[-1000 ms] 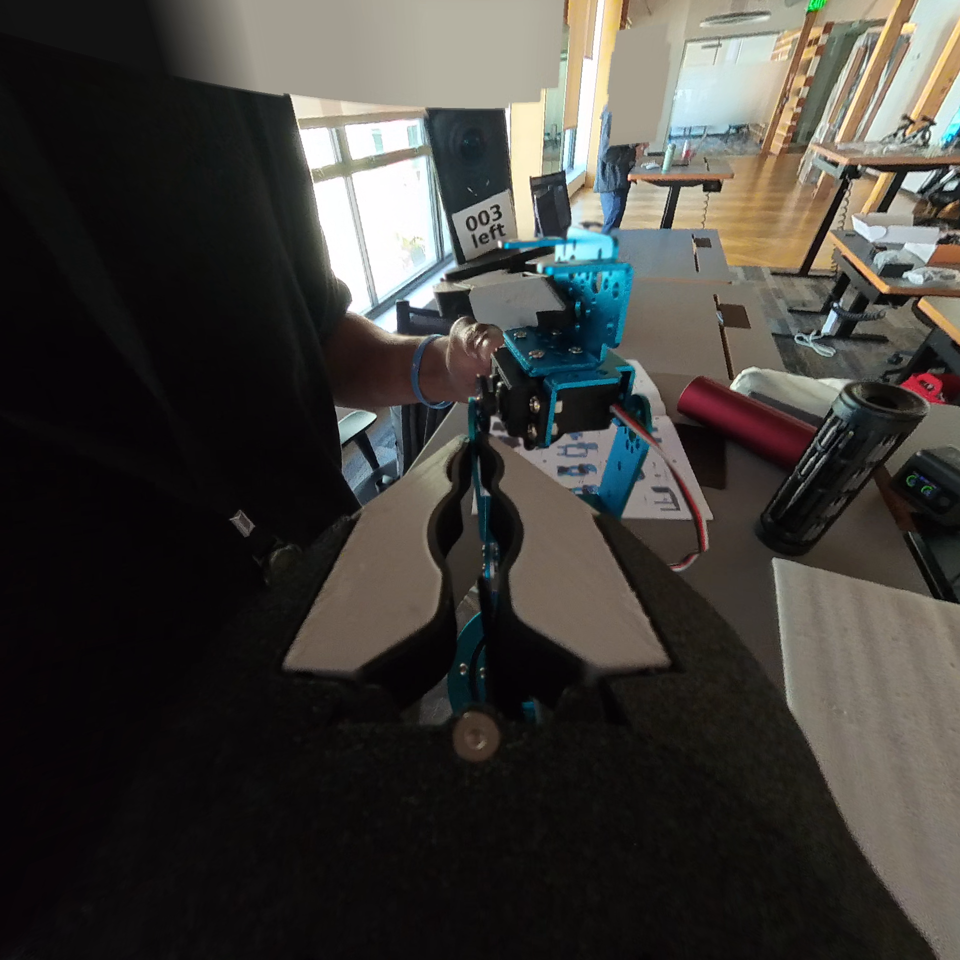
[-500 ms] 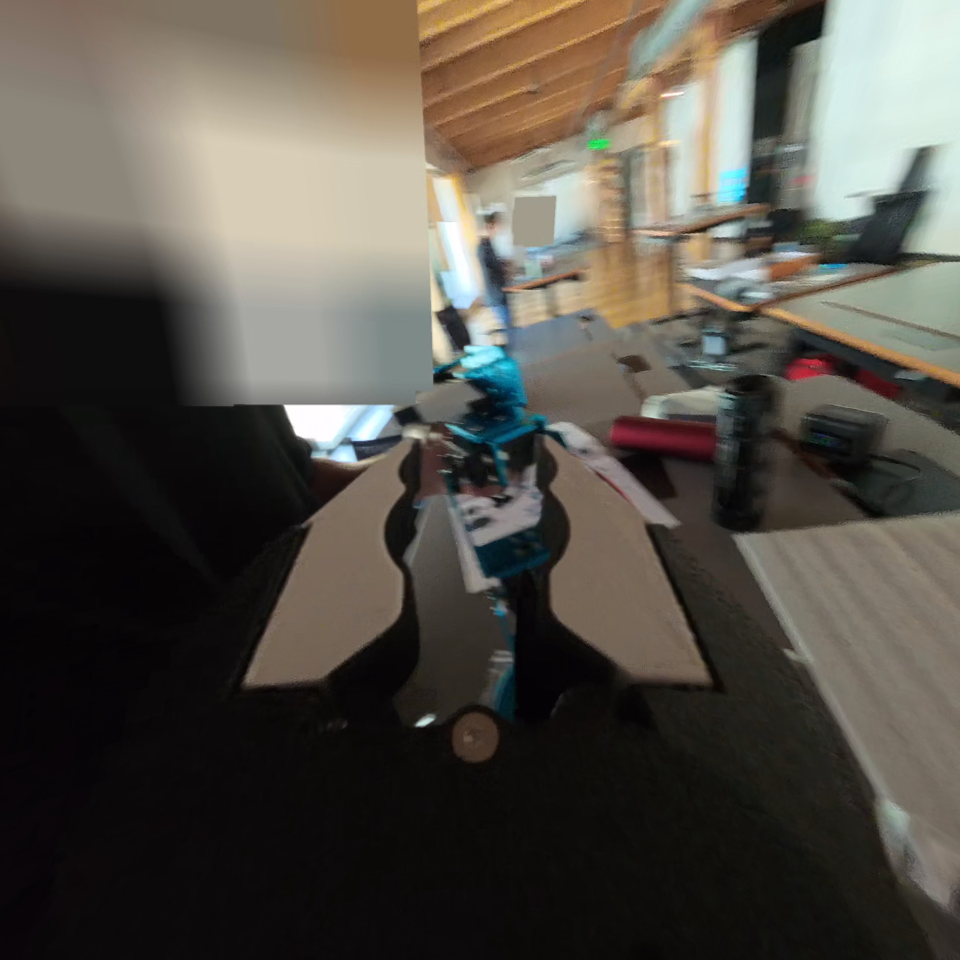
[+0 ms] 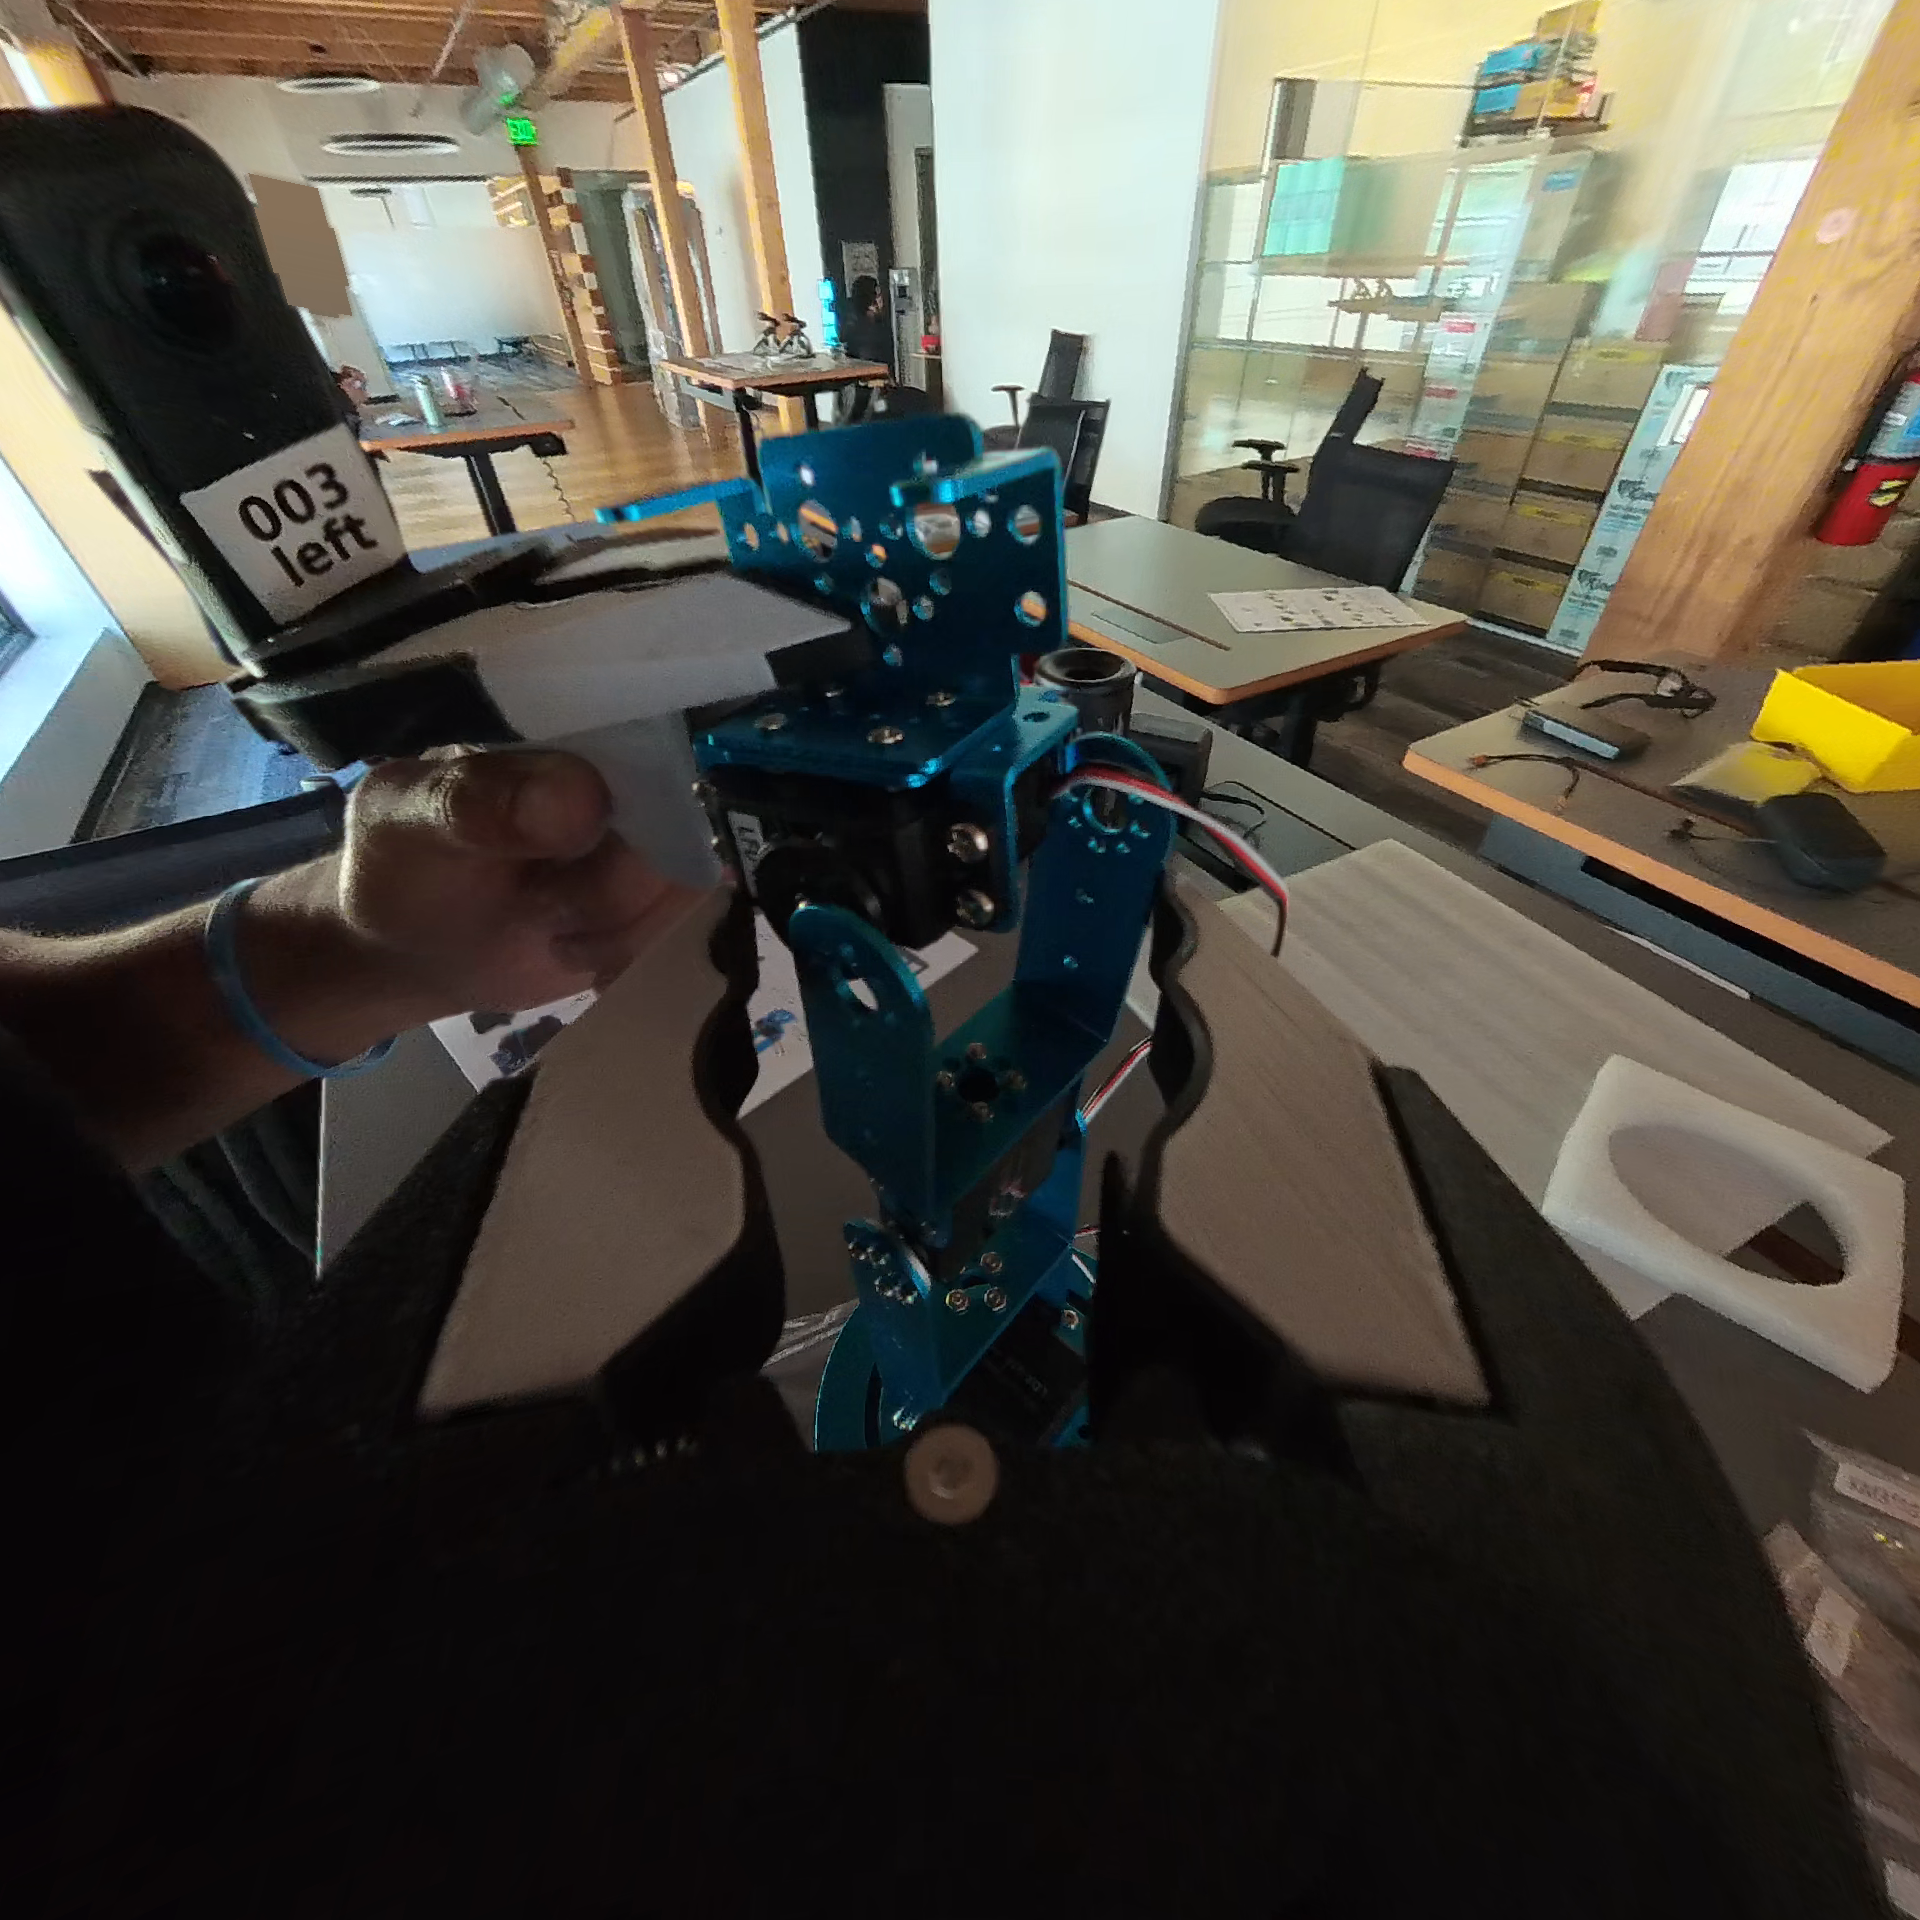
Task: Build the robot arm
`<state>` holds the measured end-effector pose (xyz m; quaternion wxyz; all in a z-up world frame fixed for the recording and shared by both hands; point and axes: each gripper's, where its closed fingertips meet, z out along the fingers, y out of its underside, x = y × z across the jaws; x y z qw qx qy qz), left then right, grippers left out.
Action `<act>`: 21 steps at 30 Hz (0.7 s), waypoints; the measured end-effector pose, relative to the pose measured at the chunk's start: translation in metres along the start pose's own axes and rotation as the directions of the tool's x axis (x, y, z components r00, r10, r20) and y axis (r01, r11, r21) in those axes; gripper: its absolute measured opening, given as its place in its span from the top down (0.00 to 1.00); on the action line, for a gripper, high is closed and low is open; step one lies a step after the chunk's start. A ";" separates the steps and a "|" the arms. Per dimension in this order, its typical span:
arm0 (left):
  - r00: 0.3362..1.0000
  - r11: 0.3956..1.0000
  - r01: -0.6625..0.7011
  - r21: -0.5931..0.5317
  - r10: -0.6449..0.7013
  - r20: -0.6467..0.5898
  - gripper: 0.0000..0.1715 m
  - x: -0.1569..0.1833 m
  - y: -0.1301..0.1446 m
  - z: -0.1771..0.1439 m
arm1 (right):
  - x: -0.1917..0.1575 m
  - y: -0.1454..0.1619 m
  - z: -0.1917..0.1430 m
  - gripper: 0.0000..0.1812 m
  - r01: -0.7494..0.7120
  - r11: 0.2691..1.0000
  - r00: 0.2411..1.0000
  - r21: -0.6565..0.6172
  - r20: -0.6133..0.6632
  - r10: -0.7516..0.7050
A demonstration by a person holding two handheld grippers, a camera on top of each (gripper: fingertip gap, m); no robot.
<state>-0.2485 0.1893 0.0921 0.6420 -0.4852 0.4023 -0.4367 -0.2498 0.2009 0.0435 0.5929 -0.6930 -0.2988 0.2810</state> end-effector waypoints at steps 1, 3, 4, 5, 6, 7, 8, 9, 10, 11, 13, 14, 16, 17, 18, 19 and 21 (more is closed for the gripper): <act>0.999 0.999 0.033 0.004 -0.033 -0.003 1.00 -0.001 0.000 -0.001 | 0.000 0.001 0.001 0.58 0.002 1.000 1.000 -0.005 0.000 -0.002; 0.996 0.996 0.086 -0.003 -0.086 -0.010 1.00 -0.001 0.003 -0.001 | 0.000 0.003 0.000 0.59 0.022 0.999 1.000 -0.040 0.005 -0.022; 0.994 0.994 0.110 -0.007 -0.111 -0.013 1.00 -0.001 0.004 -0.003 | 0.001 0.004 0.000 0.59 0.042 0.997 0.999 -0.059 0.000 -0.042; 0.992 0.992 0.127 -0.009 -0.127 -0.017 1.00 -0.001 0.005 -0.004 | 0.001 0.005 0.000 0.60 0.056 0.996 0.998 -0.076 0.002 -0.056; 0.990 0.991 0.136 -0.004 -0.137 -0.024 1.00 -0.001 0.005 -0.006 | 0.000 0.006 0.001 0.60 0.063 0.994 0.998 -0.090 0.007 -0.063; 0.988 0.988 0.152 0.000 -0.152 -0.035 1.00 -0.001 0.005 -0.007 | -0.001 0.006 0.001 0.60 0.065 0.993 0.998 -0.102 0.011 -0.064; 0.985 0.986 0.168 -0.001 -0.168 -0.046 1.00 -0.001 0.005 -0.007 | -0.001 0.006 0.001 0.60 0.063 0.992 0.998 -0.110 0.012 -0.062; 0.983 0.985 0.175 -0.004 -0.175 -0.055 1.00 -0.001 0.005 -0.008 | -0.002 0.006 0.002 0.60 0.065 0.991 0.998 -0.113 0.012 -0.064; 0.982 0.984 0.177 -0.013 -0.178 -0.062 1.00 -0.002 0.007 -0.008 | -0.001 0.007 0.002 0.60 0.065 0.991 0.998 -0.115 0.013 -0.064; 0.982 0.983 0.176 -0.042 -0.179 -0.065 0.99 -0.001 0.011 -0.006 | -0.002 0.007 0.002 0.60 0.069 0.991 0.998 -0.118 0.013 -0.068; 0.983 0.982 0.182 -0.048 -0.183 -0.021 0.91 -0.009 0.012 -0.004 | 0.000 0.007 0.002 0.60 0.070 0.990 0.998 -0.121 0.006 -0.070; 0.980 0.979 0.196 -0.053 -0.197 -0.017 0.89 -0.010 0.012 -0.004 | 0.000 0.007 0.002 0.60 0.067 0.991 0.998 -0.117 0.006 -0.067; 0.967 0.966 0.251 -0.068 -0.253 -0.019 0.84 -0.014 0.015 -0.004 | 0.001 0.007 0.002 0.60 0.069 0.992 0.998 -0.108 -0.004 -0.070; 0.955 0.954 0.290 -0.078 -0.293 -0.041 0.84 -0.012 0.015 -0.004 | 0.001 0.007 0.002 0.60 0.070 0.992 0.997 -0.101 -0.004 -0.071; 0.939 0.938 0.334 -0.089 -0.340 -0.059 0.85 -0.011 0.016 -0.004 | 0.001 0.007 0.002 0.60 0.067 0.993 0.998 -0.095 -0.003 -0.068; 0.916 0.917 0.385 -0.099 -0.393 -0.078 0.85 -0.009 0.016 -0.004 | 0.002 0.007 0.002 0.60 0.069 0.994 0.998 -0.090 -0.006 -0.070; 0.867 0.874 0.472 -0.116 -0.484 -0.118 0.87 -0.005 0.017 -0.004 | 0.003 0.009 0.002 0.60 0.067 0.993 0.998 -0.100 -0.016 -0.068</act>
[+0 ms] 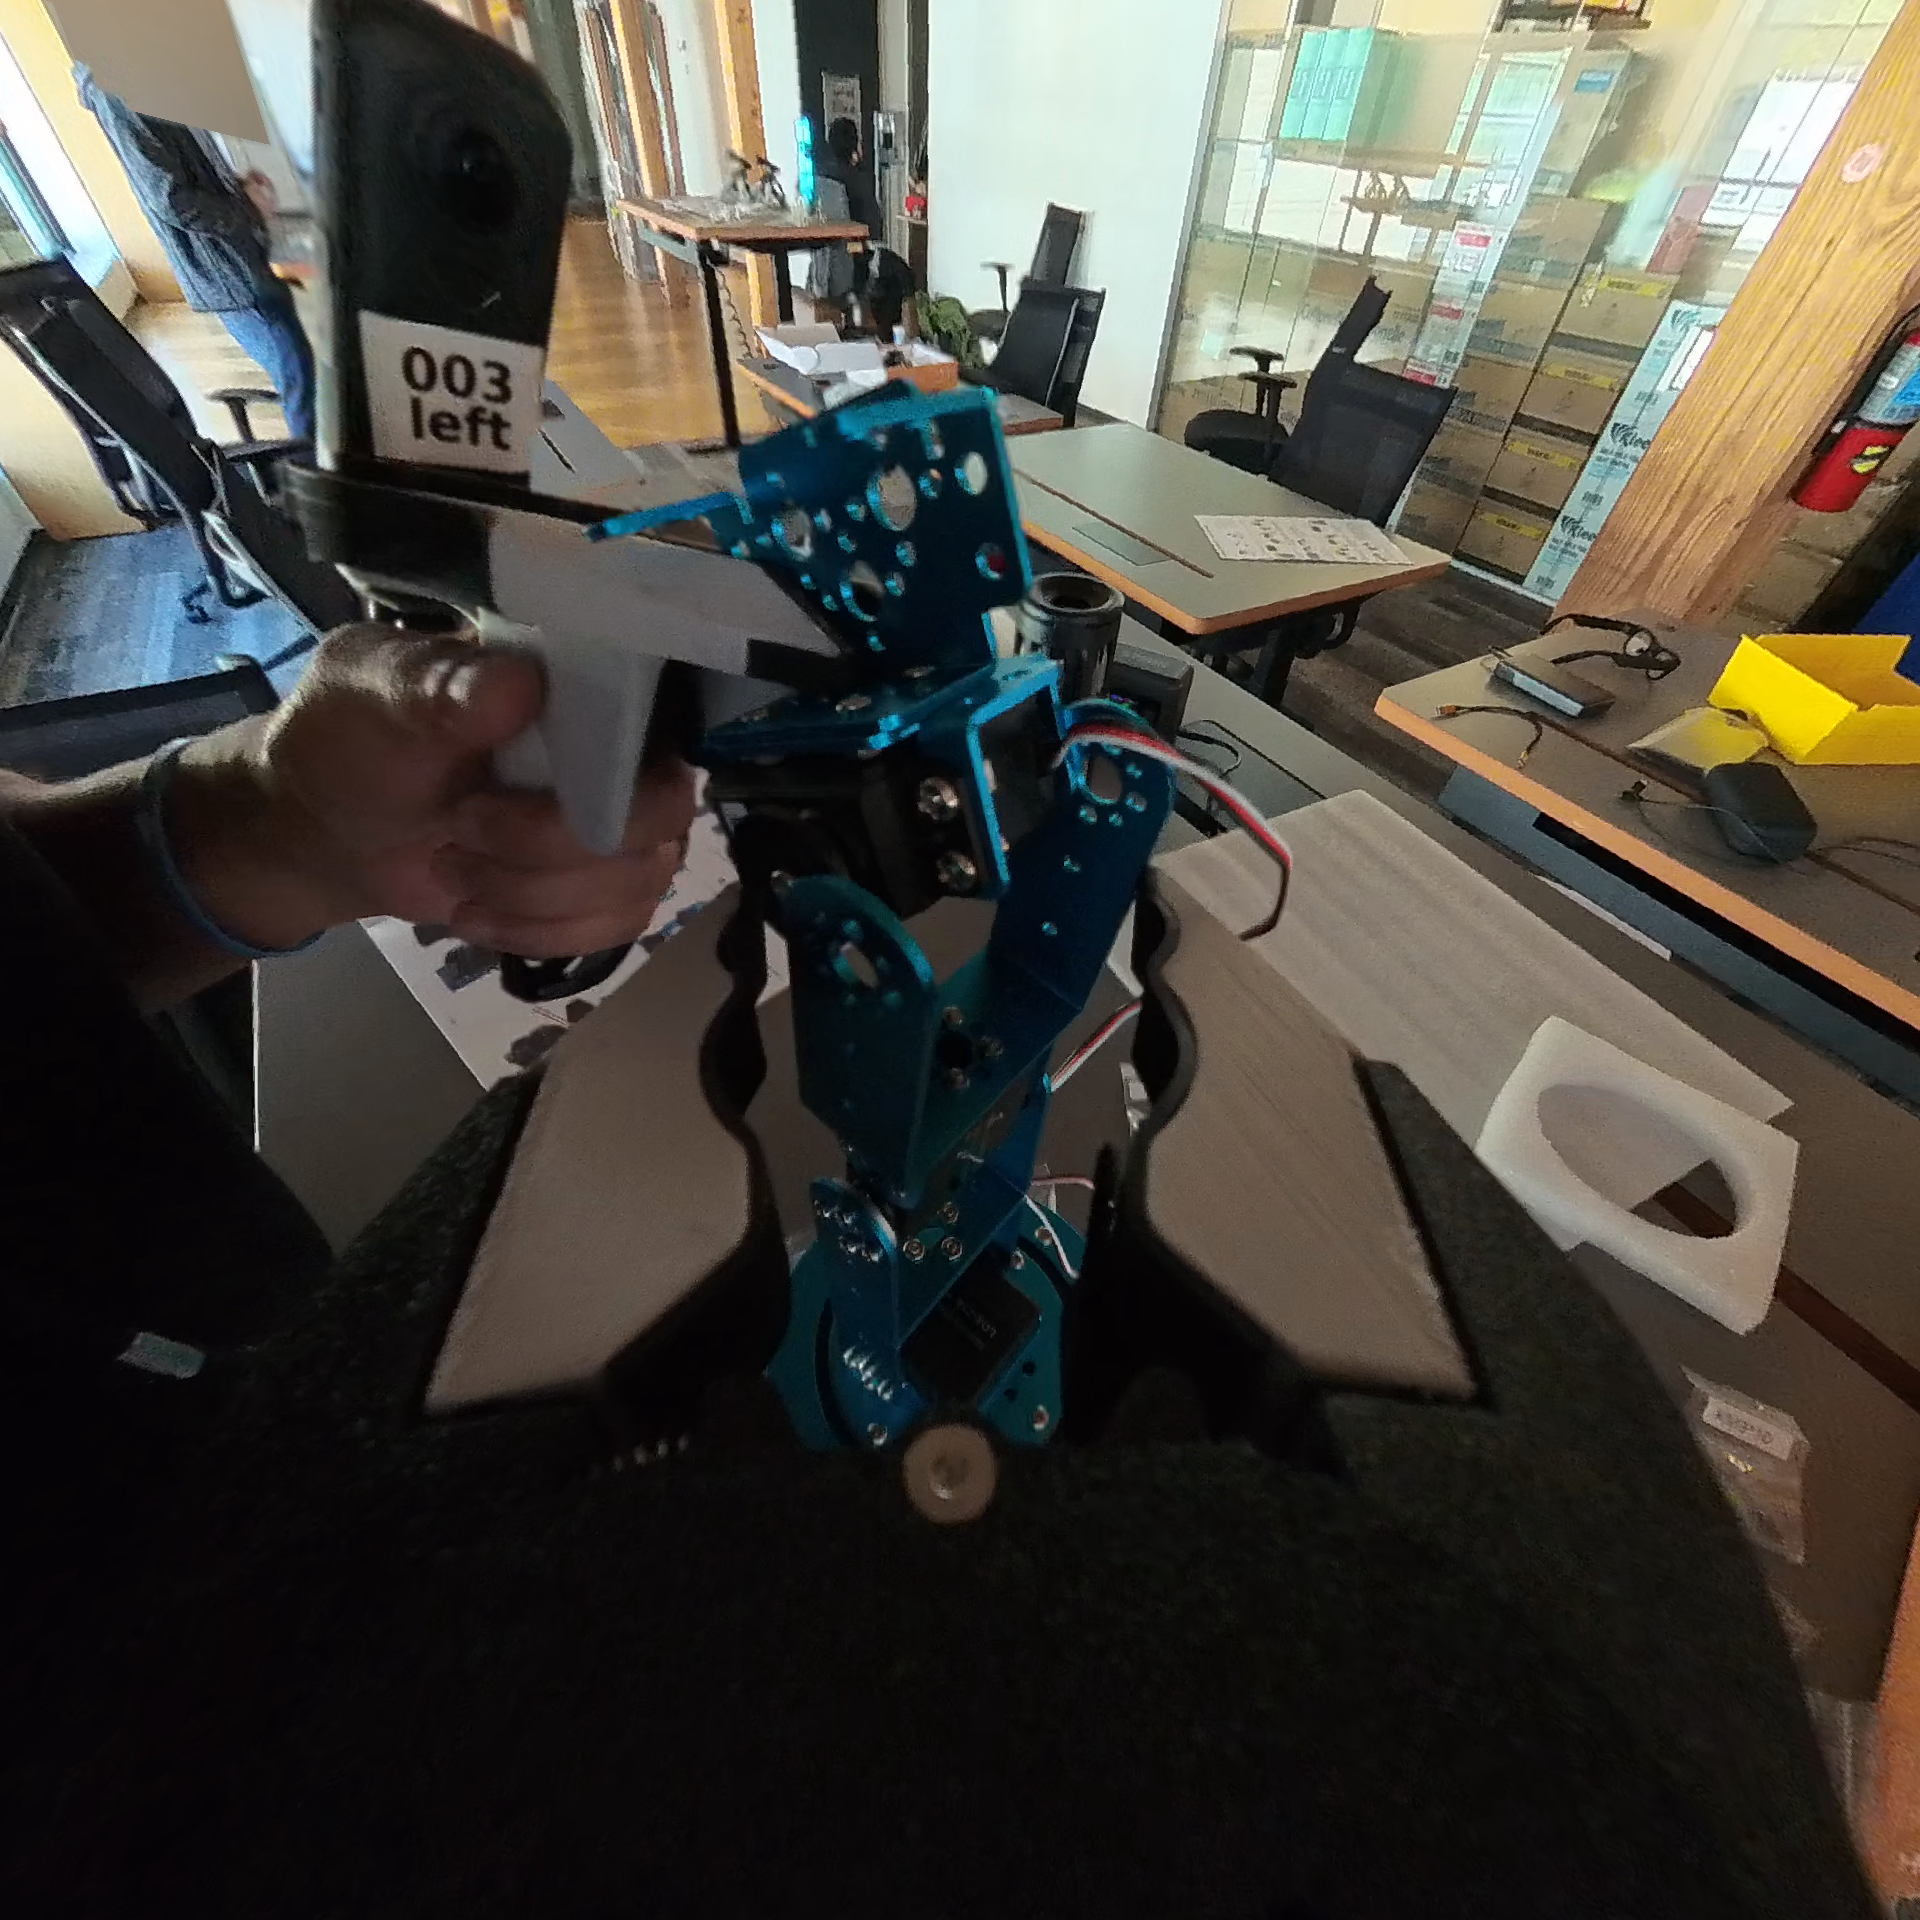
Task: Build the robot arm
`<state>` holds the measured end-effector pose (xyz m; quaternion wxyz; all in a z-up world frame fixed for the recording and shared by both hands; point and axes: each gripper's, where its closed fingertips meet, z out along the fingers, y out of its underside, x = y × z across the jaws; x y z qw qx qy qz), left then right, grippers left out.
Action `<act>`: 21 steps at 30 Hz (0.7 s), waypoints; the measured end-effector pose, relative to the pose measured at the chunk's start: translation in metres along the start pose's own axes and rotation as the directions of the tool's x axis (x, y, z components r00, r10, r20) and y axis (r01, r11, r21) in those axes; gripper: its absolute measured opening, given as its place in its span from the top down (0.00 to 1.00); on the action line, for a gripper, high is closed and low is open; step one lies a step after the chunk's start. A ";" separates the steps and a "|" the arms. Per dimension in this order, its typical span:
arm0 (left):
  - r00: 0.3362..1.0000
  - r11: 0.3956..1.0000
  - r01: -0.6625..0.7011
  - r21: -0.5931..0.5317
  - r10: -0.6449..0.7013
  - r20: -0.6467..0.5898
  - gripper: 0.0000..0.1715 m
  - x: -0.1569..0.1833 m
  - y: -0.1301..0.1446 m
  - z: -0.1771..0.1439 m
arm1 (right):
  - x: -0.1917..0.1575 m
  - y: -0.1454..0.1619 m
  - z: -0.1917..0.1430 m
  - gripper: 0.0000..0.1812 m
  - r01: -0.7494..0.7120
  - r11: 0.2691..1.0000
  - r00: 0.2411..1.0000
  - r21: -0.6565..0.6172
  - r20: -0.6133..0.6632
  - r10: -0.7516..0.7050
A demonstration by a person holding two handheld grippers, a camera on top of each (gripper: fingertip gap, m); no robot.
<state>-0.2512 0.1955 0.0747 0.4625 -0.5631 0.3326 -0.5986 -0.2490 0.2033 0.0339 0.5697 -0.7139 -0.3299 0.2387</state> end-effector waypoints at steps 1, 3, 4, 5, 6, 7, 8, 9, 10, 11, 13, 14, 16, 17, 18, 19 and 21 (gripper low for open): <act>1.000 1.000 0.024 -0.005 -0.024 -0.012 0.86 0.001 0.002 0.000 | 0.000 0.003 0.001 0.61 0.003 1.000 1.000 -0.022 -0.006 -0.003; 0.999 0.999 0.045 -0.008 -0.046 -0.018 0.86 0.001 0.005 -0.001 | -0.001 0.006 0.001 0.61 -0.002 0.999 1.000 -0.040 -0.001 0.002; 0.998 0.998 0.056 -0.009 -0.056 -0.025 0.86 0.001 0.006 -0.002 | -0.002 0.006 0.001 0.61 -0.006 0.999 1.000 -0.043 0.008 0.006; 0.998 0.999 0.054 -0.008 -0.054 -0.033 0.85 0.002 0.006 -0.003 | -0.003 0.006 0.001 0.61 -0.006 0.999 1.000 -0.046 0.016 0.006; 0.998 0.999 0.050 -0.006 -0.051 -0.039 0.85 0.003 0.006 -0.003 | -0.004 0.007 0.001 0.62 0.000 0.999 1.000 -0.050 0.019 0.001; 0.998 0.999 0.052 -0.010 -0.053 -0.043 0.85 0.003 0.006 -0.003 | -0.004 0.007 0.001 0.62 0.004 0.999 1.000 -0.054 0.022 -0.003; 0.998 0.998 0.053 -0.017 -0.053 -0.040 0.85 0.003 0.006 -0.003 | -0.004 0.007 0.001 0.62 0.001 0.998 1.000 -0.059 0.026 0.000; 0.998 0.998 0.052 -0.026 -0.053 -0.040 0.85 0.003 0.006 -0.003 | -0.004 0.007 0.001 0.62 0.000 0.998 1.000 -0.061 0.031 0.002; 0.997 0.998 0.055 -0.039 -0.057 -0.047 0.84 0.003 0.007 -0.003 | -0.004 0.007 0.001 0.62 0.001 0.998 0.999 -0.061 0.033 0.001; 0.997 0.997 0.055 -0.052 -0.058 -0.057 0.84 0.004 0.007 -0.004 | -0.004 0.007 0.001 0.62 0.000 0.998 0.999 -0.057 0.036 0.002; 0.994 0.996 0.041 -0.077 -0.049 -0.102 0.80 0.008 0.009 -0.006 | -0.007 0.006 0.001 0.62 -0.012 0.999 0.998 -0.042 0.057 0.015; 0.990 0.996 0.029 -0.089 -0.041 -0.137 0.74 0.013 0.011 -0.008 | -0.008 0.006 0.001 0.62 -0.019 0.999 0.997 -0.036 0.073 0.021; 0.991 0.996 0.024 -0.084 -0.035 -0.133 0.73 0.014 0.011 -0.008 | -0.008 0.006 0.000 0.62 -0.021 0.999 0.996 -0.035 0.084 0.024; 0.992 0.996 0.014 -0.082 -0.024 -0.126 0.72 0.015 0.012 -0.007 | -0.009 0.006 0.000 0.62 -0.019 0.999 0.996 -0.038 0.082 0.023; 0.993 0.997 -0.007 -0.080 -0.003 -0.121 0.70 0.016 0.012 -0.007 | -0.008 0.006 0.000 0.62 -0.020 0.999 0.997 -0.042 0.079 0.023; 0.992 0.996 -0.037 -0.081 0.027 -0.121 0.65 0.020 0.014 -0.007 | -0.008 0.007 0.000 0.62 -0.014 0.999 0.997 -0.045 0.073 0.017; 0.994 0.989 -0.100 -0.108 0.095 -0.049 0.66 0.016 0.020 -0.004 | -0.009 0.008 0.000 0.63 0.005 0.999 0.998 -0.048 0.061 -0.002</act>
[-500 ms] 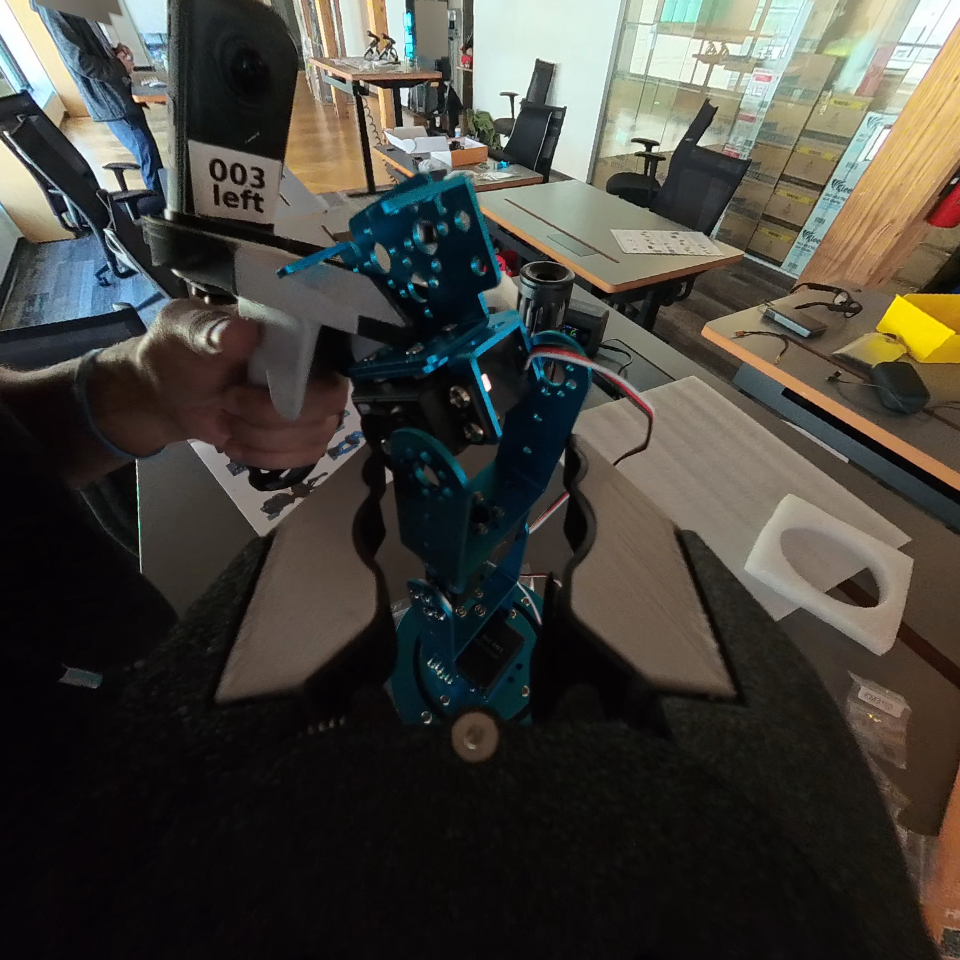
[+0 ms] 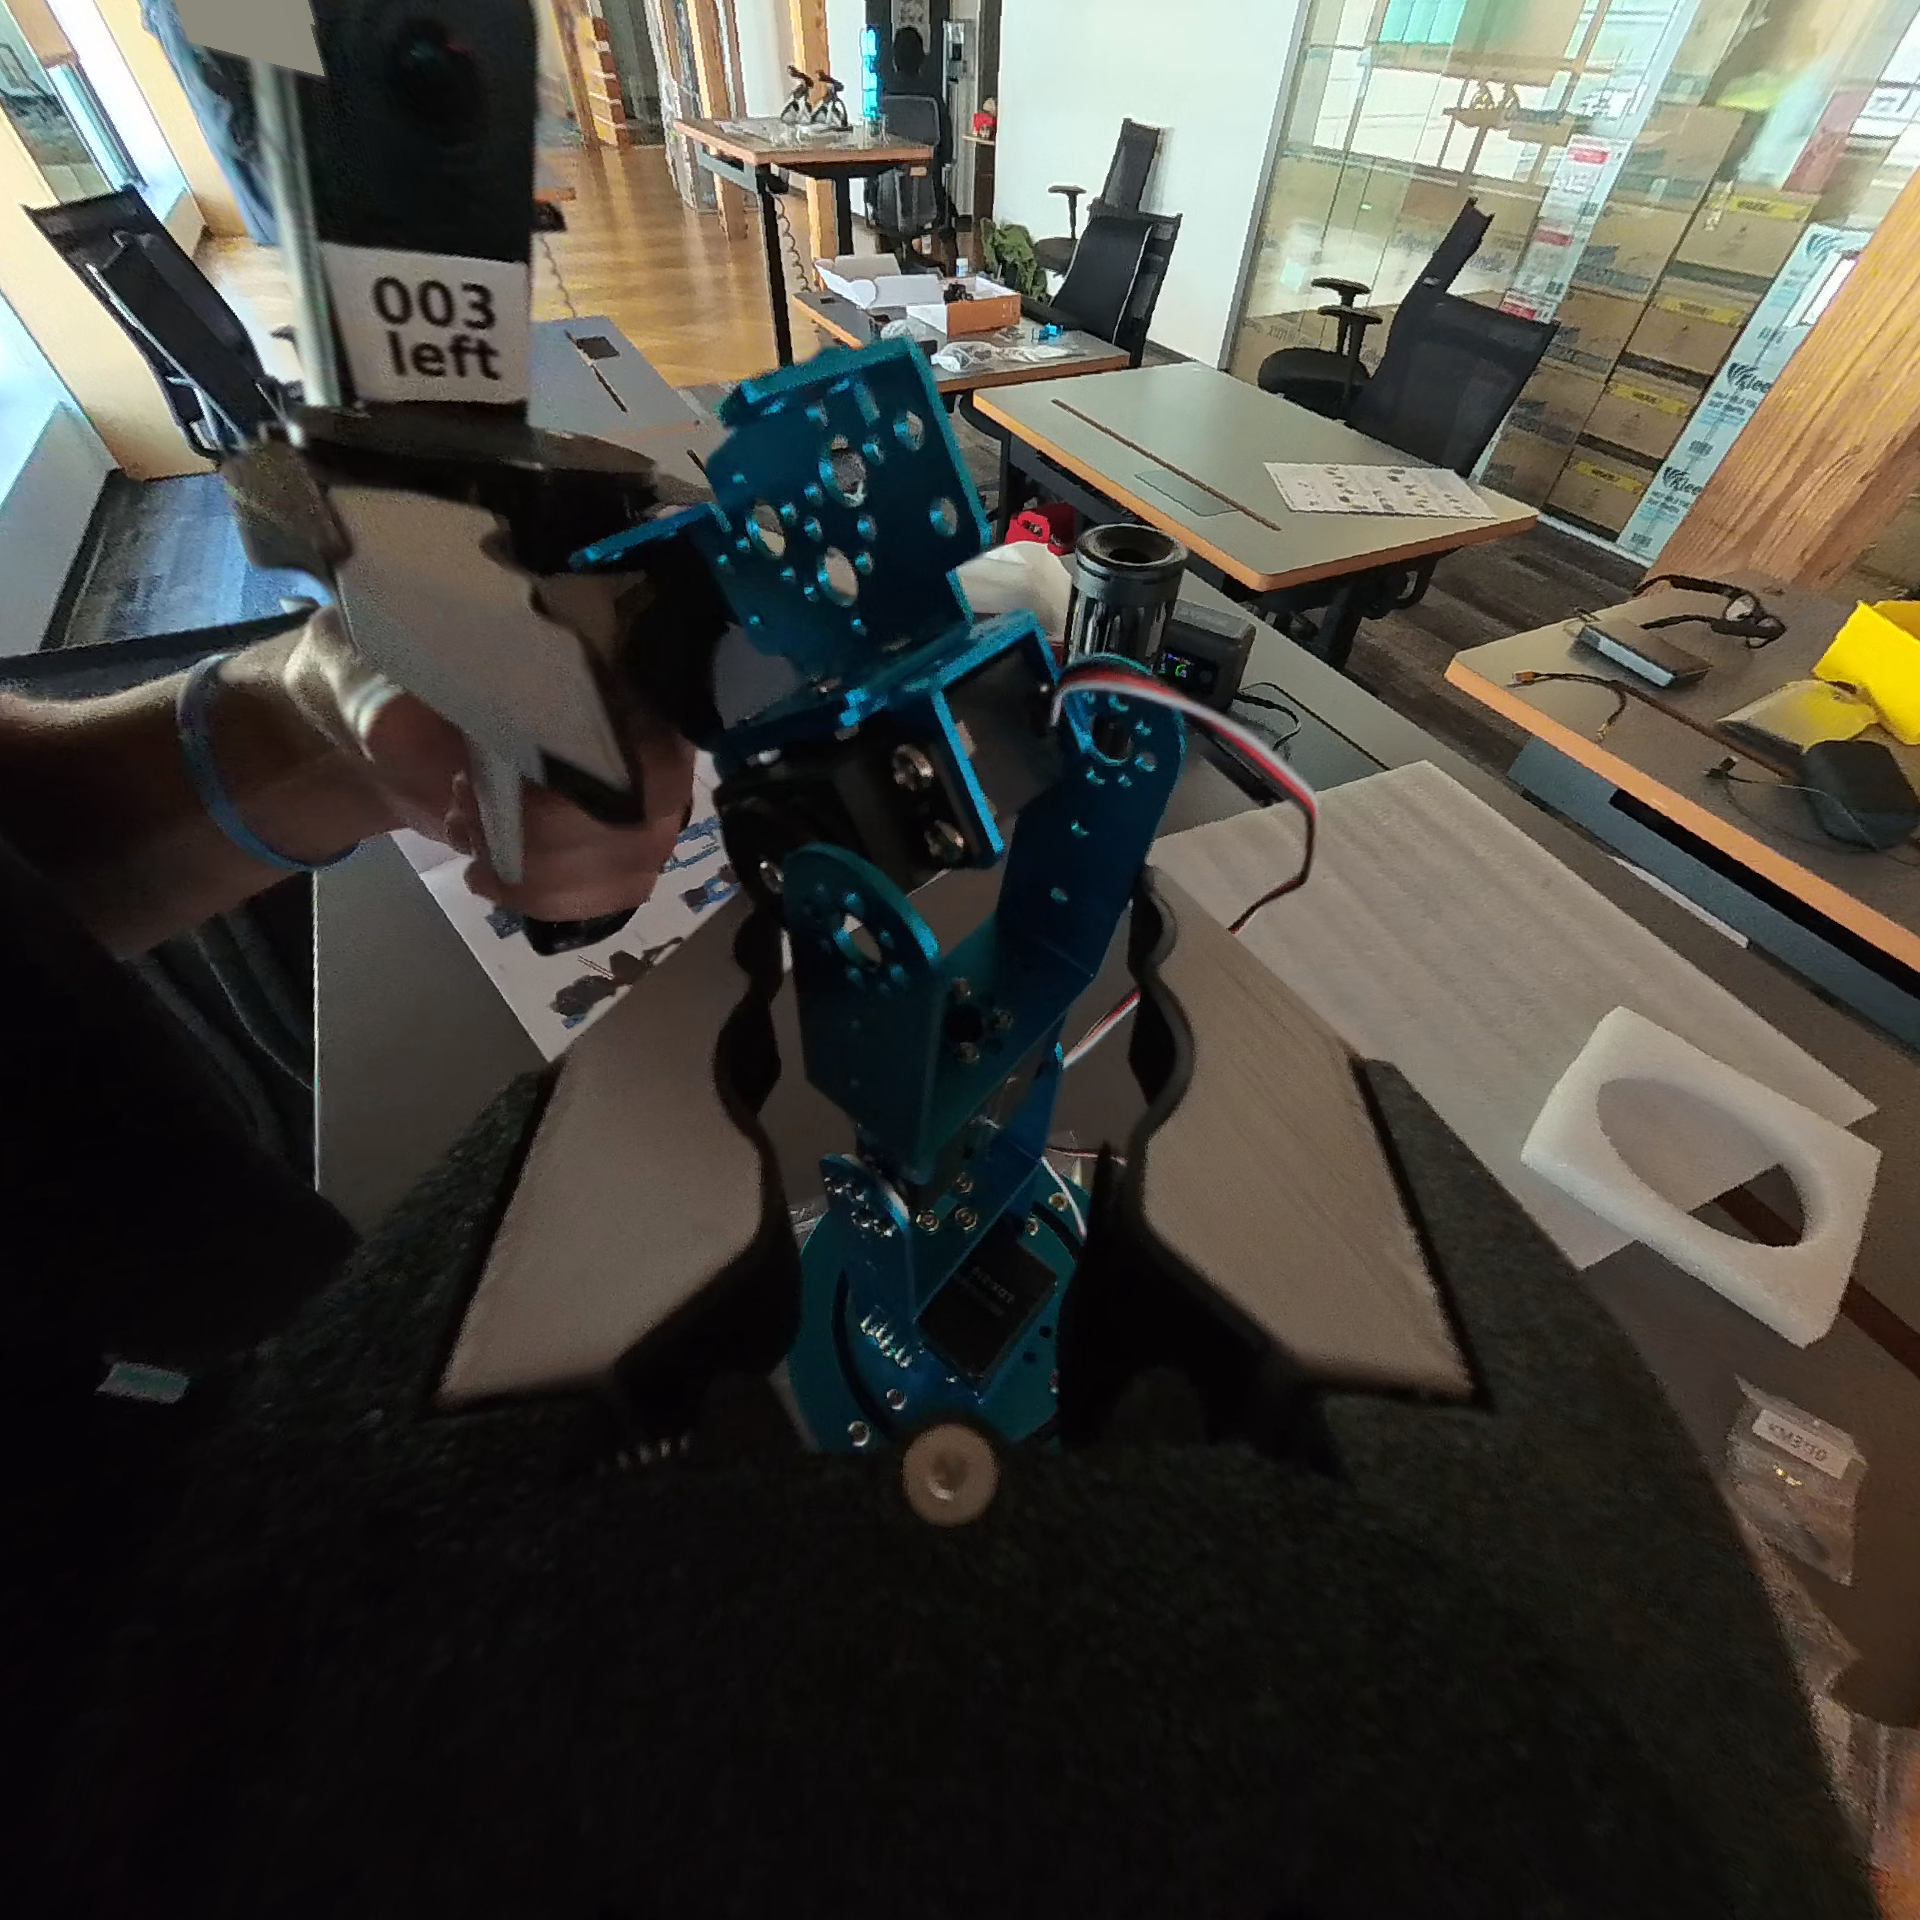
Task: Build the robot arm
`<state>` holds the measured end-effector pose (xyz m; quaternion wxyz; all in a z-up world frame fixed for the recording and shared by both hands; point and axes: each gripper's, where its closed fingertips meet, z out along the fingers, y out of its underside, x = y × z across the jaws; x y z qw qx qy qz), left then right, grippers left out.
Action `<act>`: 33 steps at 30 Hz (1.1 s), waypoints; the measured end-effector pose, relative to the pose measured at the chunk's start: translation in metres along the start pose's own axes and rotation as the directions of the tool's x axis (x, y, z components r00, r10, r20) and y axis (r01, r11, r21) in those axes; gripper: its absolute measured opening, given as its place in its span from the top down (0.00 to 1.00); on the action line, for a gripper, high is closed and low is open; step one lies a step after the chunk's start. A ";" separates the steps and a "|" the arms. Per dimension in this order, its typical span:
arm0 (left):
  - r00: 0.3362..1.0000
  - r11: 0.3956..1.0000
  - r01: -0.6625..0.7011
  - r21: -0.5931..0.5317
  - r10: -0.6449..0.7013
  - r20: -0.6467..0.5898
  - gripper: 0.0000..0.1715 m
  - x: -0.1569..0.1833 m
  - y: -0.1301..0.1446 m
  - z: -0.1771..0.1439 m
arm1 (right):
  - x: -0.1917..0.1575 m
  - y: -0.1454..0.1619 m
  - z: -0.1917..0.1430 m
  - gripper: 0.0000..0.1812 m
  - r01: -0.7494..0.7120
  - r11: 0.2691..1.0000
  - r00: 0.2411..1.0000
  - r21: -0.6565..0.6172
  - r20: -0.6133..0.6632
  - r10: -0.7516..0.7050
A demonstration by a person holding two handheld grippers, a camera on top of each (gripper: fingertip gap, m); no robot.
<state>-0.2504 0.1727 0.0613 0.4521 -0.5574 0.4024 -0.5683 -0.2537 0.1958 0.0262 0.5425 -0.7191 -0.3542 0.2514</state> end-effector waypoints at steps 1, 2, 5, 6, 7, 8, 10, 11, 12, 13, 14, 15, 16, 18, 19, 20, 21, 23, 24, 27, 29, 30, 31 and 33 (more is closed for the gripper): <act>0.998 0.999 -0.034 -0.025 0.035 0.043 0.68 -0.003 0.005 0.002 | -0.001 0.000 0.000 0.63 0.002 1.000 1.000 -0.001 -0.002 -0.002; 0.994 0.997 -0.066 -0.042 0.069 0.087 0.72 -0.008 0.009 0.002 | -0.002 0.000 0.000 0.63 0.002 1.000 1.000 0.001 -0.001 -0.002; 0.995 0.998 -0.052 -0.028 0.054 0.078 0.73 -0.006 0.008 0.001 | -0.004 0.000 0.000 0.62 -0.015 1.000 1.000 0.010 0.019 0.015; 0.994 0.997 -0.072 -0.034 0.075 0.086 0.73 -0.006 0.008 0.001 | -0.004 0.000 -0.001 0.62 -0.016 1.000 1.000 0.007 0.026 0.016; 0.990 0.994 -0.103 -0.044 0.107 0.096 0.73 -0.005 0.008 0.001 | -0.005 0.000 -0.001 0.62 -0.014 1.000 0.999 0.000 0.036 0.014; 0.985 0.989 -0.134 -0.057 0.140 0.102 0.73 -0.004 0.007 0.001 | -0.006 -0.001 -0.002 0.62 -0.013 1.000 0.998 -0.009 0.055 0.013; 0.979 0.980 -0.173 -0.098 0.182 0.096 0.74 -0.003 0.011 0.002 | -0.010 0.000 -0.005 0.60 -0.013 0.999 0.993 -0.030 0.118 0.016; 0.978 0.979 -0.176 -0.105 0.186 0.097 0.74 -0.003 0.011 0.002 | -0.011 0.001 -0.006 0.59 0.000 0.999 0.989 -0.039 0.147 0.006; 0.978 0.978 -0.177 -0.114 0.188 0.093 0.74 -0.002 0.012 0.002 | -0.015 0.002 -0.009 0.55 0.029 0.998 0.977 -0.053 0.211 -0.017; 0.978 0.977 -0.179 -0.119 0.190 0.090 0.74 -0.002 0.012 0.003 | -0.015 0.004 -0.014 0.56 0.066 0.996 0.963 -0.059 0.265 -0.048; 0.977 0.975 -0.184 -0.127 0.196 0.089 0.74 -0.002 0.012 0.003 | -0.011 0.002 -0.020 0.60 0.090 0.995 0.948 -0.031 0.310 -0.076; 0.975 0.972 -0.190 -0.135 0.203 0.088 0.74 -0.002 0.012 0.003 | -0.008 -0.001 -0.025 0.62 0.088 0.996 0.926 0.007 0.368 -0.084; 0.975 0.971 -0.193 -0.145 0.206 0.084 0.74 -0.002 0.012 0.004 | -0.006 -0.004 -0.032 0.63 0.073 0.997 0.893 0.023 0.443 -0.076; 0.974 0.967 -0.198 -0.159 0.212 0.080 0.73 -0.002 0.012 0.004 | 0.005 -0.013 -0.044 0.68 0.028 0.998 0.834 0.064 0.549 -0.058; 0.973 0.965 -0.202 -0.167 0.217 0.080 0.73 -0.002 0.012 0.004 | 0.014 -0.018 -0.046 0.65 0.000 0.996 0.812 0.092 0.581 -0.053; 0.971 0.963 -0.206 -0.175 0.224 0.087 0.74 -0.003 0.011 0.005 | 0.019 -0.018 -0.043 0.61 -0.026 0.997 0.788 0.077 0.615 -0.027; 0.969 0.960 -0.210 -0.185 0.230 0.089 0.73 -0.004 0.012 0.004 | 0.016 -0.017 -0.040 0.61 -0.044 0.998 0.741 0.045 0.672 0.002; 0.966 0.955 -0.219 -0.202 0.242 0.093 0.74 -0.005 0.012 0.003 | 0.007 -0.017 -0.038 0.65 -0.071 0.997 0.629 0.009 0.777 0.038; 0.965 0.953 -0.220 -0.206 0.243 0.094 0.74 -0.005 0.012 0.002 | 0.005 -0.018 -0.040 0.67 -0.080 0.997 0.579 0.003 0.814 0.044; 0.964 0.949 -0.226 -0.222 0.250 0.086 0.74 -0.004 0.012 0.004 | 0.019 -0.030 -0.051 0.82 -0.170 0.985 0.459 0.010 0.886 0.070; 0.965 0.945 -0.226 -0.235 0.251 0.081 0.73 -0.004 0.012 0.005 | 0.038 -0.036 -0.037 0.74 -0.184 0.983 0.520 0.001 0.849 0.096; 0.965 0.943 -0.227 -0.243 0.252 0.078 0.74 -0.004 0.012 0.006 | 0.038 -0.034 -0.032 0.73 -0.126 0.992 0.556 0.021 0.830 0.053; 0.965 0.941 -0.226 -0.250 0.252 0.076 0.74 -0.004 0.012 0.007 | 0.036 -0.032 -0.028 0.76 -0.047 0.998 0.588 0.048 0.808 -0.011; 0.966 0.939 -0.222 -0.262 0.249 0.074 0.74 -0.003 0.012 0.007 | 0.026 -0.025 -0.024 0.81 0.108 0.991 0.601 0.072 0.790 -0.123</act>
